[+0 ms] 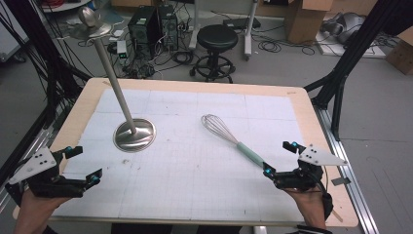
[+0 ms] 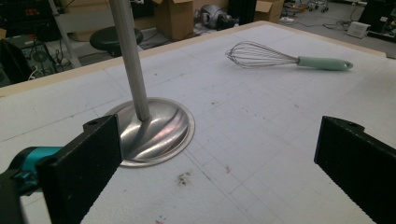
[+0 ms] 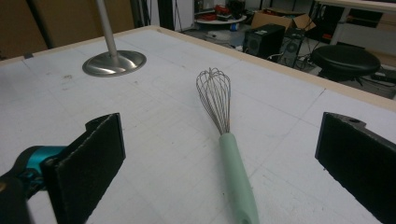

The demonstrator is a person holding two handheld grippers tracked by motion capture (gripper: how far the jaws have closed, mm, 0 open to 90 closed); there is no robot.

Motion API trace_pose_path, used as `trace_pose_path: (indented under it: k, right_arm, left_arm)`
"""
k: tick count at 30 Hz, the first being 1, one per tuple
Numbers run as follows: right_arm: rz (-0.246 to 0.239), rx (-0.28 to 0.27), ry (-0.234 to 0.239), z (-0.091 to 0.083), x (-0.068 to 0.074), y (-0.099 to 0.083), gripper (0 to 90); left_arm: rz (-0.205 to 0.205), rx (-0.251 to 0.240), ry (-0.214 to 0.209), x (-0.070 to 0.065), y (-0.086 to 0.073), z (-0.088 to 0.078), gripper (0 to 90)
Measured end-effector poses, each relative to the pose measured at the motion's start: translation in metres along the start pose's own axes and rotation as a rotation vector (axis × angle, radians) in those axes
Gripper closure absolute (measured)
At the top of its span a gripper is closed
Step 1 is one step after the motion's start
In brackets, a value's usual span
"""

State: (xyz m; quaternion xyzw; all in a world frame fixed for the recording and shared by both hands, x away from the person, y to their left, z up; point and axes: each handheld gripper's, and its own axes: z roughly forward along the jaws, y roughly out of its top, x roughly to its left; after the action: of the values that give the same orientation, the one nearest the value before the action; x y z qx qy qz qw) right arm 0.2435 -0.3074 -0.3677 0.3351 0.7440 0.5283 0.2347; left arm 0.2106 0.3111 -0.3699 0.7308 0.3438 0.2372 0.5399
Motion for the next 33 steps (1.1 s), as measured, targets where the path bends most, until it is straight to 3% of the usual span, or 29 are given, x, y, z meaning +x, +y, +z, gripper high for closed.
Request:
trace_pose_path:
  k: [9,33]
  right_arm:
    - [-0.005,0.006,-0.009,-0.002,0.002,0.001,0.4]
    - [0.0,-0.01,-0.015,-0.014,0.001,0.0,0.3]
  left_arm:
    - [0.012,0.01,-0.029,-0.001,0.001,0.006,1.7]
    - [0.005,0.013,-0.054,-0.001,0.002,0.014,1.7]
